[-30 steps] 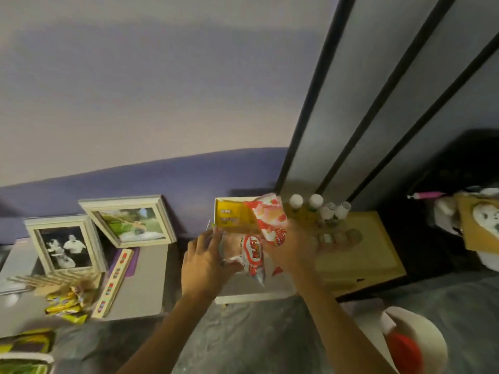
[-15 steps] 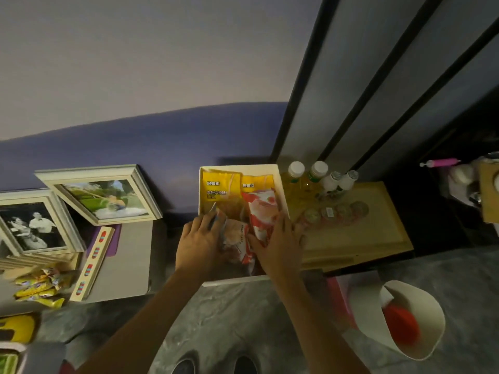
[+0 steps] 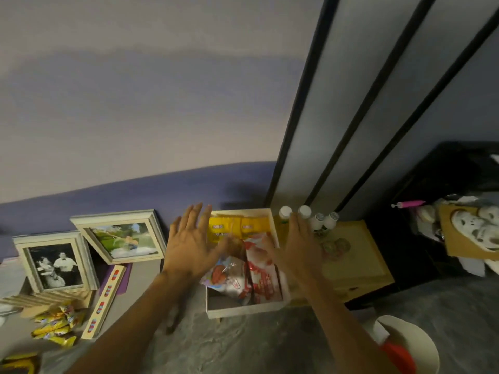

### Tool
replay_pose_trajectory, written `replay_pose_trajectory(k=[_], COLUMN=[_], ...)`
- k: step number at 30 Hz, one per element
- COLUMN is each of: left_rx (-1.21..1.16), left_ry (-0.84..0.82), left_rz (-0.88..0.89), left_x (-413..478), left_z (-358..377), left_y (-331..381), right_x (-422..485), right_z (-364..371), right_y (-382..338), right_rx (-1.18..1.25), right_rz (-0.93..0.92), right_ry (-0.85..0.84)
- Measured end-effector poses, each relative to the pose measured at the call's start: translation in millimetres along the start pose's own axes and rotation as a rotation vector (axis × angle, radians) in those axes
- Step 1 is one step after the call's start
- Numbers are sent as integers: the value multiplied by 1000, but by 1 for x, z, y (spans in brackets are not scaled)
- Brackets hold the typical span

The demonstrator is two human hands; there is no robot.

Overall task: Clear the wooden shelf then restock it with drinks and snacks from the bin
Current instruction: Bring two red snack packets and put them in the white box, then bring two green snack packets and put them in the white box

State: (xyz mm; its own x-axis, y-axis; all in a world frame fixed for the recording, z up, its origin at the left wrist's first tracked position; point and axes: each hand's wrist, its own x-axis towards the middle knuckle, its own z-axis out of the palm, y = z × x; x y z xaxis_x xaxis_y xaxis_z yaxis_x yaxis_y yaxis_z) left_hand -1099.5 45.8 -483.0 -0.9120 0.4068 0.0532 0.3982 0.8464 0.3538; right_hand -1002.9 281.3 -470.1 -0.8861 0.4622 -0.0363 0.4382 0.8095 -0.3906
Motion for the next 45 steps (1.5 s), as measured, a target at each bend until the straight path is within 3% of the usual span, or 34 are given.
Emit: replay_pose_trajectory(k=[10,17,22,32,45], left_rx=[-82,-77,-67,71,142], left_ry=[251,344,432,571,674], left_rz=[10,26,-56,-458,-987], left_x=[11,-18,-60,-208,-446], left_z=[-235,-329,-354,-371,-372], left_y=[23,15,-6,-67,-175], right_x=[-3,-26,-36,-77,-243], right_z=[-213,-272,-265,-211,-81], right_y=[-96,-148,-196,-312,-488], right_rx=[-19,64,96,73,47], right_rz=[-47,-123,-282,-699,-1204], right_ry=[198,249,218,12,-297])
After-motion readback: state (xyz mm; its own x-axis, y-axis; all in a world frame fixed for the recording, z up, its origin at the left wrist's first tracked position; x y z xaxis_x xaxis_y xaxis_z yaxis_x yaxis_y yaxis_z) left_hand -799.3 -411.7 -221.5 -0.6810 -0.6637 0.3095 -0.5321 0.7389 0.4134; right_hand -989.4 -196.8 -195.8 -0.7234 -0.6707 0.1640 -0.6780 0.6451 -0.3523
